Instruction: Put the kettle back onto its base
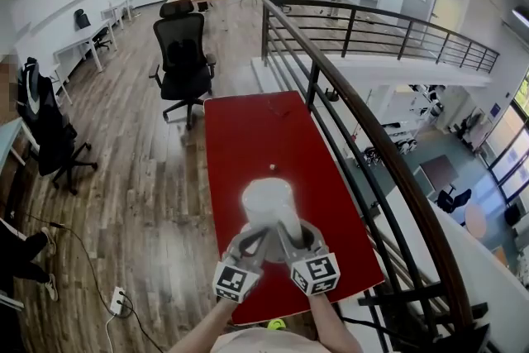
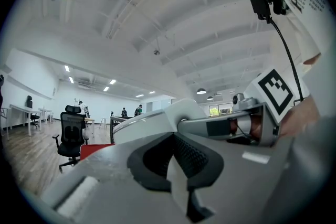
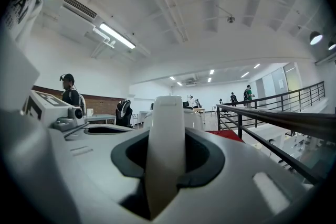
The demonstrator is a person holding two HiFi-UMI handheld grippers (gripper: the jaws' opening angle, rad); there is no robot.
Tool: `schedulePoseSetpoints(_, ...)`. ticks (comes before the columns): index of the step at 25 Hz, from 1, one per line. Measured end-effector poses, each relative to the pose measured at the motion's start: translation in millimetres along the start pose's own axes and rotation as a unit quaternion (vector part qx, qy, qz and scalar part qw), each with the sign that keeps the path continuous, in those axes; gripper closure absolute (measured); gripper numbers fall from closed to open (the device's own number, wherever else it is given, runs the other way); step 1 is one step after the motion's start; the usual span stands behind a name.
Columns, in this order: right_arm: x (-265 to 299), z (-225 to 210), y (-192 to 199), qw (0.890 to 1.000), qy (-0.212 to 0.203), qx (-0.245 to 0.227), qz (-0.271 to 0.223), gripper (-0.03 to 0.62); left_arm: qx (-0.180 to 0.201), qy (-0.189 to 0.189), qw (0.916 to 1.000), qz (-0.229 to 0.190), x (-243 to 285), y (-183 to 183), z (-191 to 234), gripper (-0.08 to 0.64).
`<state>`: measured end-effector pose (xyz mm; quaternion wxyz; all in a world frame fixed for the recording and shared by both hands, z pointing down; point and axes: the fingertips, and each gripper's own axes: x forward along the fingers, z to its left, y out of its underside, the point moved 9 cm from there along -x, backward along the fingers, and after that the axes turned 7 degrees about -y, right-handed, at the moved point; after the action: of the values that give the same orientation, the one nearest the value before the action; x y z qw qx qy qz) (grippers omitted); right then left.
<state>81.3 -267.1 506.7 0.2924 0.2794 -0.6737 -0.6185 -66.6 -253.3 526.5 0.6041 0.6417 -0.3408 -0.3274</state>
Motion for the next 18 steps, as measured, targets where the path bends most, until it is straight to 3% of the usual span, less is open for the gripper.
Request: schedulePoseSetpoints(18,85.5,0.6,23.9,1.0,-0.004,0.021,0.014,0.471,-0.001,-0.001,0.9996,0.029,12.9,24.4,83.5,0.555)
